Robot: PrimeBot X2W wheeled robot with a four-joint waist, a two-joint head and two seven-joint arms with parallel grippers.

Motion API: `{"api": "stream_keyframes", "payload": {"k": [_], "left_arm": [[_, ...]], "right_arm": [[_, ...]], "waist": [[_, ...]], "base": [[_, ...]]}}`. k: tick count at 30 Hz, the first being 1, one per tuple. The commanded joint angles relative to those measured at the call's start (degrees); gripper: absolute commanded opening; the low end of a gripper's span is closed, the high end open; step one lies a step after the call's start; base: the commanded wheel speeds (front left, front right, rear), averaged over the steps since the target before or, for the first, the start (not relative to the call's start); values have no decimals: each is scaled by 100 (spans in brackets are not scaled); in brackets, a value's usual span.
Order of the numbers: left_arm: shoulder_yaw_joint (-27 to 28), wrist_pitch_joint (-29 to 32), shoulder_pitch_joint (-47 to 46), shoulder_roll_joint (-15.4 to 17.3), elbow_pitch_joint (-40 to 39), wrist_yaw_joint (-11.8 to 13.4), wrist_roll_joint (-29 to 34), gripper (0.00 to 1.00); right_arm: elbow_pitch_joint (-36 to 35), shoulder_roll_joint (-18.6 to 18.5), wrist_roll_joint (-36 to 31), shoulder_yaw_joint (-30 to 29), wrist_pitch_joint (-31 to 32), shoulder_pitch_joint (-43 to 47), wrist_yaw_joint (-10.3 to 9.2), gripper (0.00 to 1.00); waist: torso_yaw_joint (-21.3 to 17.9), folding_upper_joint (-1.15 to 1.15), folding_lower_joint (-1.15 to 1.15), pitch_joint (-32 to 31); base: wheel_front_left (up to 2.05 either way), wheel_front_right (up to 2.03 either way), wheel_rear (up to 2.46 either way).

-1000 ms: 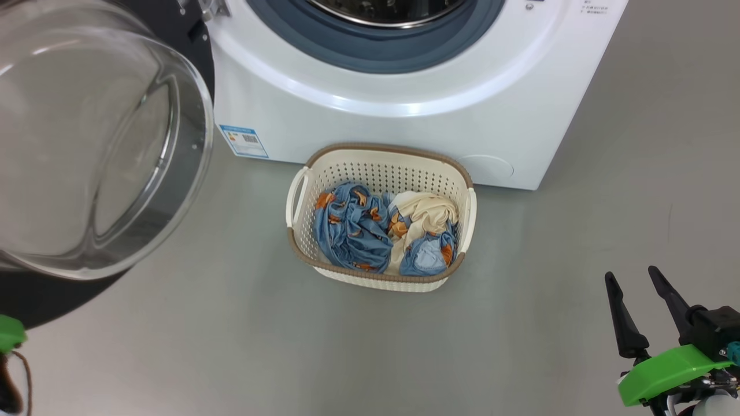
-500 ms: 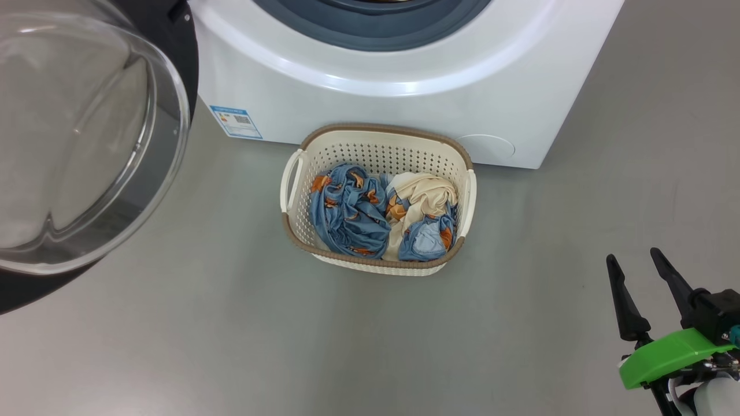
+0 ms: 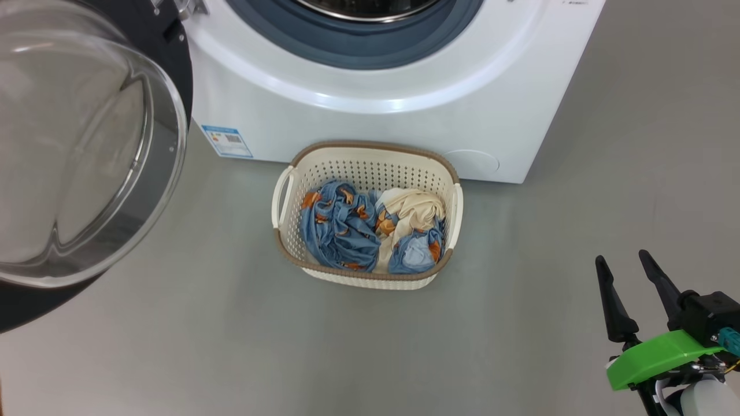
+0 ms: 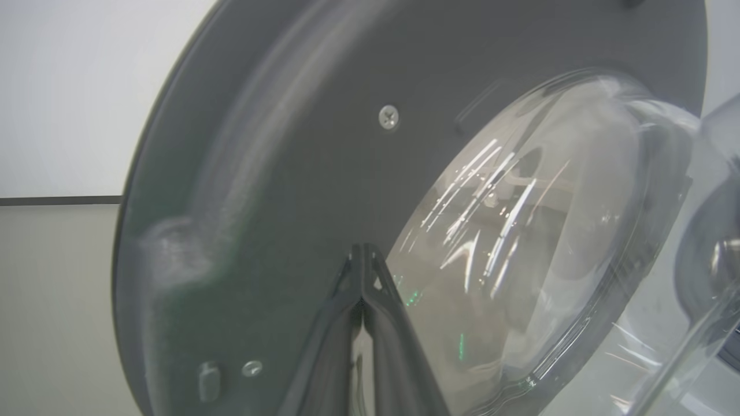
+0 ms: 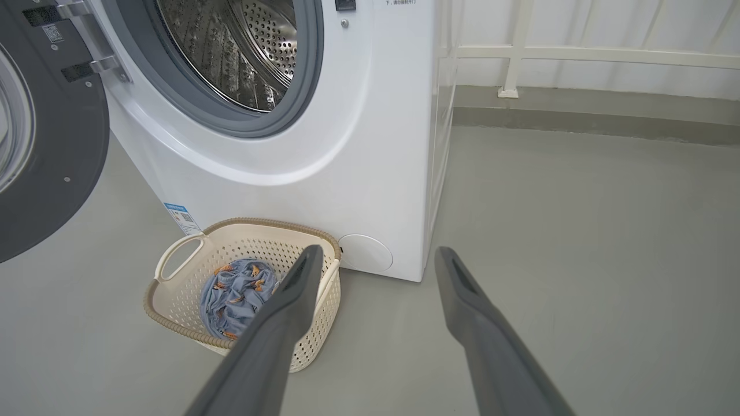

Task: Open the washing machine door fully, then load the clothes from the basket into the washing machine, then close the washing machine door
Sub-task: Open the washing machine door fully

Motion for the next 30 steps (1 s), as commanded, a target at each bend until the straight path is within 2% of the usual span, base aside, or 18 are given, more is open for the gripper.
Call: {"api": "stream_keyframes", "payload": {"k": [1,8,16,30], "left_arm": [[154,-36,98,263,-204,-14,92,0],[11,-36,530,-199,-1361,-340,488,0],[-616,-36,1141,-697,-2561,-556,810,0],[-1219,120,2236,-900,-3181,-620,735,0]], "right_arm": [[-150,-29,-9,117,-68,-8,9,100],[-326,173,26,152,-68,101,9,100],[-632,344,46,228,-68,329,9,100],[-1175,468,22,464,-68,740,9,100]], "waist": [[-35,0,0,-65],[-217,0,0,-369],[-592,0,0,-769],[-1398,0,0,-1246]], "base": [[0,0,0],[0,0,0],[0,0,0],[0,0,0]]}}
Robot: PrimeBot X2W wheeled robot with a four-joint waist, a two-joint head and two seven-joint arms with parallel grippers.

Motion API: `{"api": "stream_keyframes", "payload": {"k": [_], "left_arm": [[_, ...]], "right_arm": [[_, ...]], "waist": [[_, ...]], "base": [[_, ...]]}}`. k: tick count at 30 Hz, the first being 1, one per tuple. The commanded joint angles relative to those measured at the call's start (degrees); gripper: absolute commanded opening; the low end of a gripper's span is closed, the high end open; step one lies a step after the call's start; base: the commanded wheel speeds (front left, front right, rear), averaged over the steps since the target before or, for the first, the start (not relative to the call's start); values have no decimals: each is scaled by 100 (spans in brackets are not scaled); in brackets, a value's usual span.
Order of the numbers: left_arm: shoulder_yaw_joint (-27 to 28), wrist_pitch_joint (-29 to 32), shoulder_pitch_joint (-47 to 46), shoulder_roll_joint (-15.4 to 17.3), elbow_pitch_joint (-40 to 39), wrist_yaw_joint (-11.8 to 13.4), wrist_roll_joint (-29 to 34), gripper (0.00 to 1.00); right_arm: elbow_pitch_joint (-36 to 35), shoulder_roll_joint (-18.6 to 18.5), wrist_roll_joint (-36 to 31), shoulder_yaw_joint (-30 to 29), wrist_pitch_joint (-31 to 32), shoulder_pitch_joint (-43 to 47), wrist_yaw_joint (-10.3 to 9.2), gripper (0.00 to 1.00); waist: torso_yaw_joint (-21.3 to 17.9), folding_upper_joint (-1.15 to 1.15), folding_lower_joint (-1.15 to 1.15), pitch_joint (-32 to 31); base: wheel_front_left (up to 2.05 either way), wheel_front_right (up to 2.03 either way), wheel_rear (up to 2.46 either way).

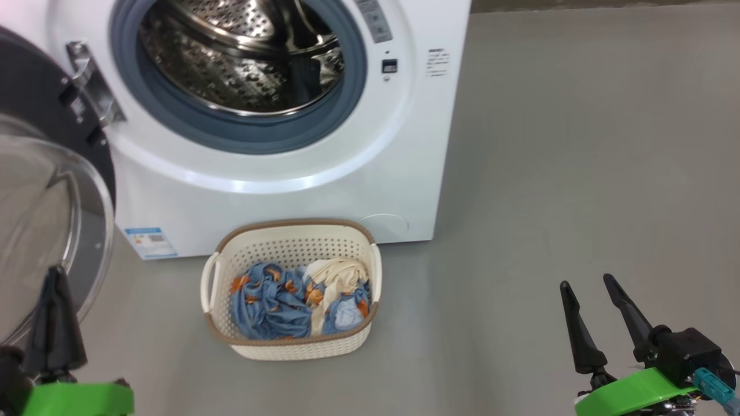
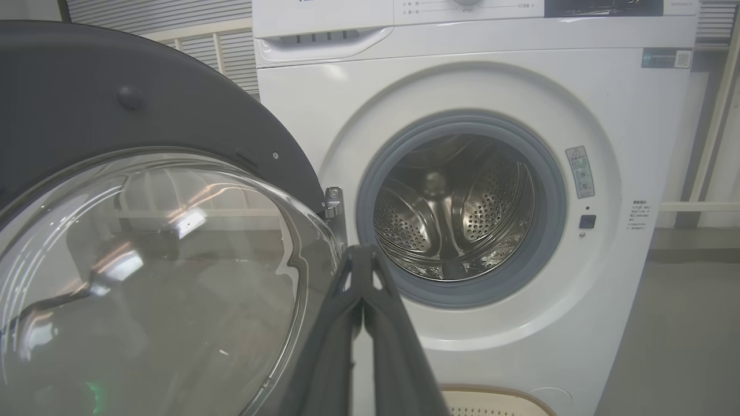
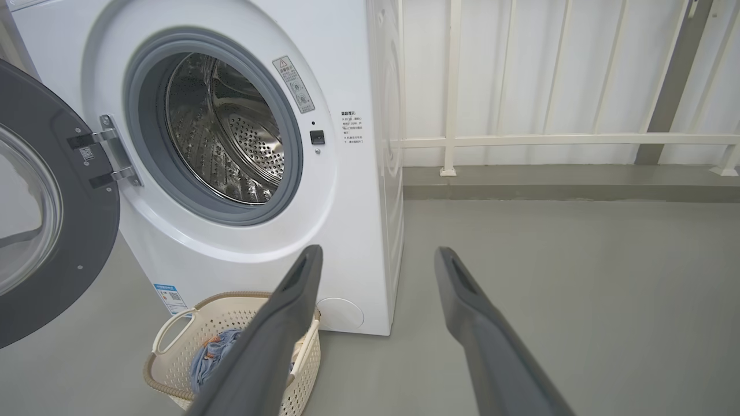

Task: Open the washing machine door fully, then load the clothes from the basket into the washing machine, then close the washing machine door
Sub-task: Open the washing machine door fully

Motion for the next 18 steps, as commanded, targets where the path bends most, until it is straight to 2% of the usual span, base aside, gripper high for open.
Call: {"api": "stream_keyframes", "payload": {"k": [1,2,6,9,10,13,14,15,18], "left_arm": [[138,25,65,94,-198,5,-65,0],[111,33,139,87,-213,11,-80,0],[-21,59,378,61,-200,52,-133,16],[-125,65,551,48,-163,107,-141,24],[-125,65,551,48,-163,107,-141,24],[-229,58,718,41,-124,144,-110,53],[-257,56,767,40,-103,154,-95,79],[-273,49,809,39,-82,172,-91,99],[-371,70,928,35,4,187,-83,100]], "right_arm": [[-225,-37,18,177,-68,-15,9,100],[-258,-41,17,188,-68,-2,9,100],[-369,-37,16,220,-68,61,9,100],[-408,-17,14,232,-68,98,9,100],[-408,-17,14,232,-68,98,9,100],[-429,1,12,228,-68,107,9,100],[-435,5,8,222,-68,110,9,100],[-440,10,4,215,-68,114,9,100],[-458,26,-3,187,-68,130,9,100]], "waist": [[-294,0,0,-167],[-336,0,0,-175],[-459,0,0,-198],[-512,0,0,-210],[-512,0,0,-210],[-542,0,0,-212],[-543,0,0,-213],[-541,0,0,-214],[-520,0,0,-216]], "base": [[0,0,0],[0,0,0],[0,0,0],[0,0,0],[0,0,0],[0,0,0],[0,0,0],[0,0,0],[0,0,0]]}}
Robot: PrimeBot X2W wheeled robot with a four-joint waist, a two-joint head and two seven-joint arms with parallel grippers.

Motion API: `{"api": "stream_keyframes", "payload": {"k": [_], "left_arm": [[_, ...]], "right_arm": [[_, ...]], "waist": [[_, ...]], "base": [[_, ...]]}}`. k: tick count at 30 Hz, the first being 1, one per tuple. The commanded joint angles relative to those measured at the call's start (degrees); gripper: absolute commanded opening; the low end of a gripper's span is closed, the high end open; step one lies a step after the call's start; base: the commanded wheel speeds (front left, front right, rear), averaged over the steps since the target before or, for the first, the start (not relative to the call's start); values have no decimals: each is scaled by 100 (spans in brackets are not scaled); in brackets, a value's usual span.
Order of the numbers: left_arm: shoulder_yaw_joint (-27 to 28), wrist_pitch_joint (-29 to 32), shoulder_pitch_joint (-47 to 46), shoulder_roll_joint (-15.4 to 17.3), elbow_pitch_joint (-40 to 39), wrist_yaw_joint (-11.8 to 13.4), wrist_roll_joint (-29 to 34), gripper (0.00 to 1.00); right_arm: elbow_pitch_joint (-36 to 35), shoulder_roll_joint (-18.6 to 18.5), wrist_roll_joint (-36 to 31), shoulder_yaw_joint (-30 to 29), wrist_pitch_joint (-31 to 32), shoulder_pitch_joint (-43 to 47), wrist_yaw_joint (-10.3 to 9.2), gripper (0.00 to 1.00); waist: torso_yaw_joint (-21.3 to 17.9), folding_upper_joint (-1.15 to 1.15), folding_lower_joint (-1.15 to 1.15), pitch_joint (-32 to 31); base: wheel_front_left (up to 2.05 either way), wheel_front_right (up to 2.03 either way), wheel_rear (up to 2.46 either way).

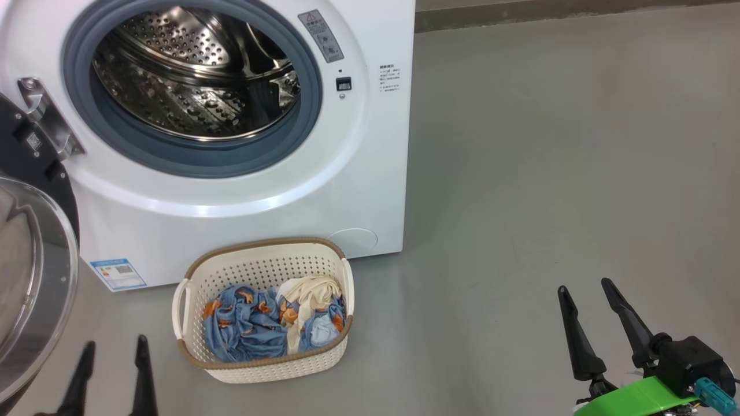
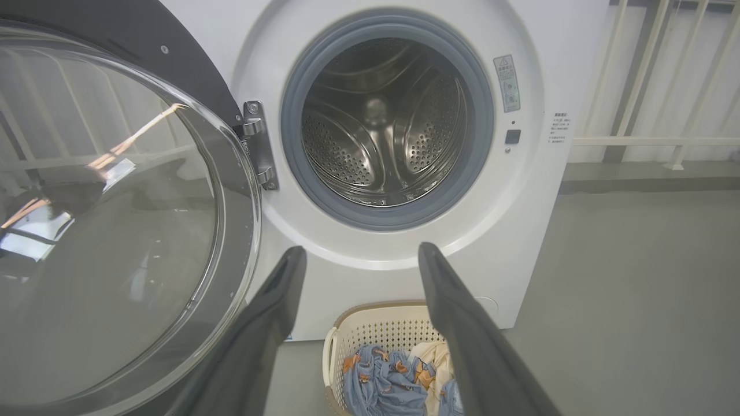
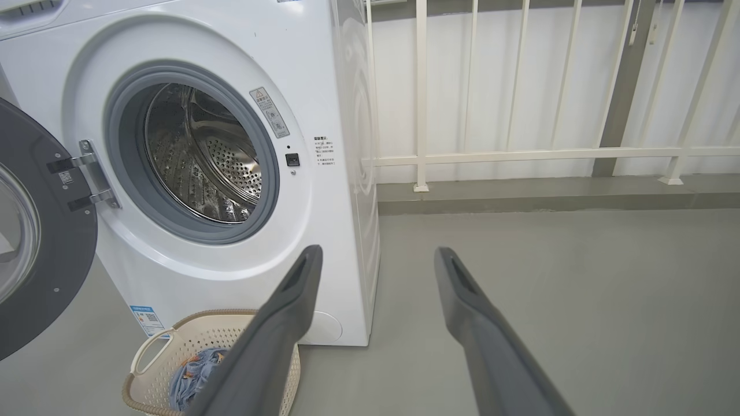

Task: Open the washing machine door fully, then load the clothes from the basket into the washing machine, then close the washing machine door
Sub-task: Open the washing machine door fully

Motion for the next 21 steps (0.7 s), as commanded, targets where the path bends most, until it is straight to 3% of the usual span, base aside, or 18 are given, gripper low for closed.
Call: {"api": "stream_keyframes", "payload": {"k": [1,21], "left_arm": [[133,18,-66,59,-89,30,24,100],[-117,-125,0,60,234,296,7,100]], "right_arm": [[-174,-10,-7,127,-68,-65,9,100],[-78,63,-91,84,-68,-33,9,100]], "waist": [[14,0,0,2],[118,0,0,26]], "base": [[0,0,0],[0,0,0]]}}
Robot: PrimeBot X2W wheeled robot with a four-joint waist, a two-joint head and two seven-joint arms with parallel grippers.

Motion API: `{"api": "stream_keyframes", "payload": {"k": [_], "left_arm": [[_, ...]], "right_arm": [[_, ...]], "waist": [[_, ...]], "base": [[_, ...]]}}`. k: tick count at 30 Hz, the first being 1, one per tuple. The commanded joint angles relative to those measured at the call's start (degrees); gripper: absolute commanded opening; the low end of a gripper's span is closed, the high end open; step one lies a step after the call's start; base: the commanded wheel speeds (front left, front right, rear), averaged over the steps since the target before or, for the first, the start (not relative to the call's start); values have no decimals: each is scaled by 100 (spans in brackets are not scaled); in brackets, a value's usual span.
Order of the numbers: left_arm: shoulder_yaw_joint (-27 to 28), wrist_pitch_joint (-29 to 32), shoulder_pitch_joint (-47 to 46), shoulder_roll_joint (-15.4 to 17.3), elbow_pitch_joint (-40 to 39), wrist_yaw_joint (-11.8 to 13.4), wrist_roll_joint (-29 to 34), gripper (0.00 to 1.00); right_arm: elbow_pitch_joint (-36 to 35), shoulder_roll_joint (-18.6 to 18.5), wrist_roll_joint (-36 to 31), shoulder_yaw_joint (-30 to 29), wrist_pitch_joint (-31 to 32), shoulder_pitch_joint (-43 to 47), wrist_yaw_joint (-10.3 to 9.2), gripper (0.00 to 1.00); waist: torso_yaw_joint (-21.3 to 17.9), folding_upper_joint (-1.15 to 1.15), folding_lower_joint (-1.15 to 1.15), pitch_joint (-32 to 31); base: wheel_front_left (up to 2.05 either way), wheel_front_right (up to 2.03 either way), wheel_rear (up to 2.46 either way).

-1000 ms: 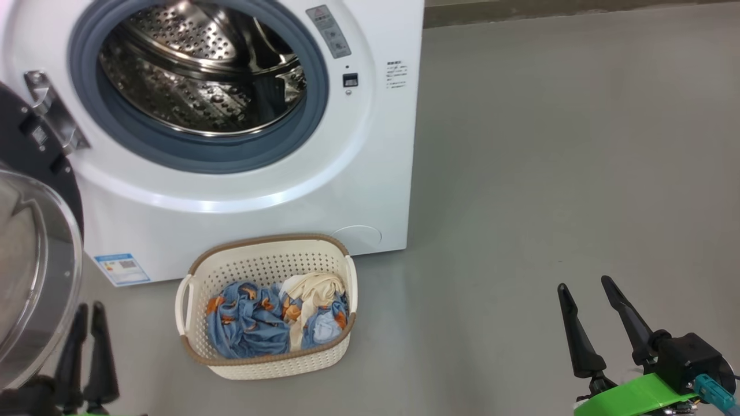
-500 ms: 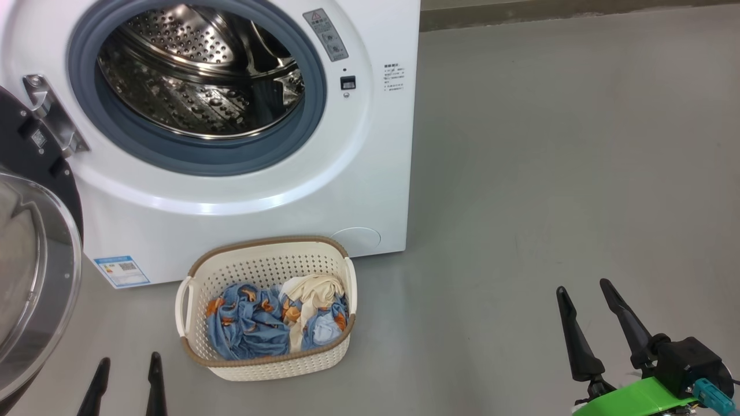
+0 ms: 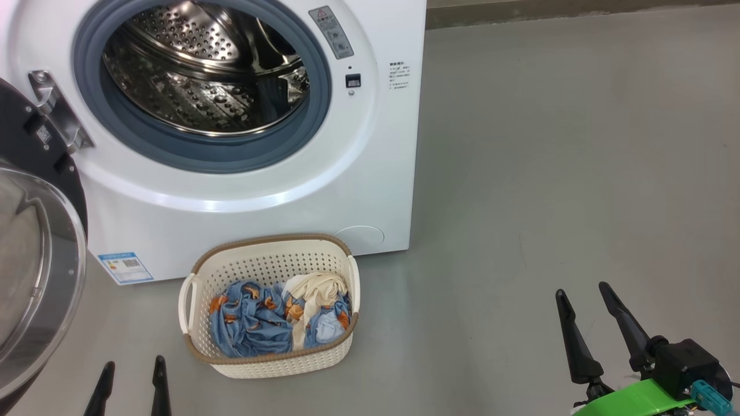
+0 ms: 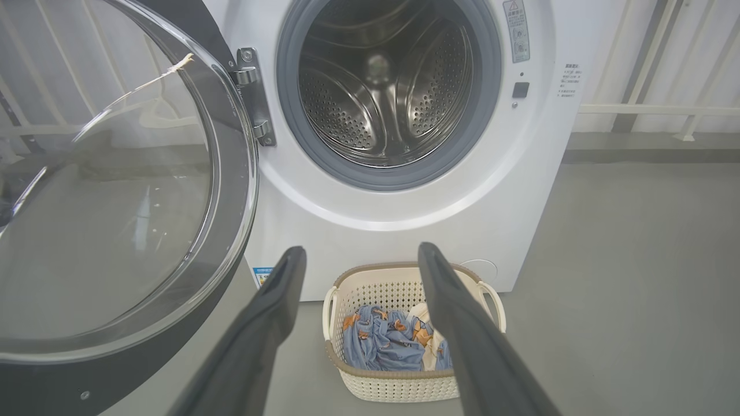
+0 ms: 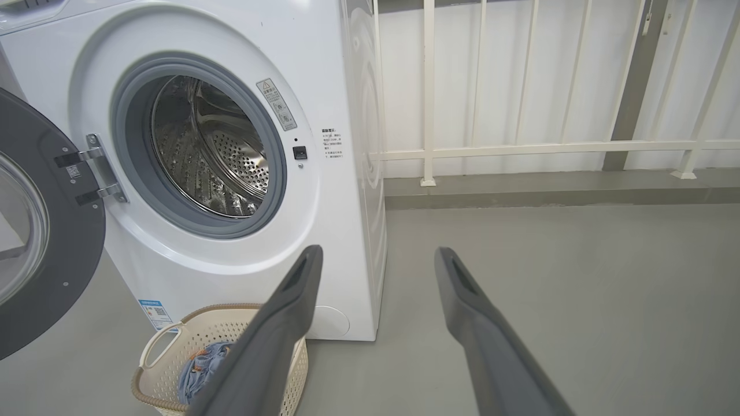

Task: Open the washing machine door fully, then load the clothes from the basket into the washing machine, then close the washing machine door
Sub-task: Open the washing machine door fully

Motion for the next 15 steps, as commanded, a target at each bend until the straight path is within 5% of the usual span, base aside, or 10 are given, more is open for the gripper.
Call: {"api": "stream_keyframes", "payload": {"k": [1,15], "left_arm": [[172,-62,-171,60,-136,45,-4,100],[142,-96,-215,80,-194,77,-81,100]], "right_arm": [[-108,-16,-42,107,-68,-59,9,100],[93,-25,-126,72,-68,-84,9,100]], "waist": [[4,0,0,-2],[45,0,0,-19]], "base": [[0,0,0],[0,0,0]]}}
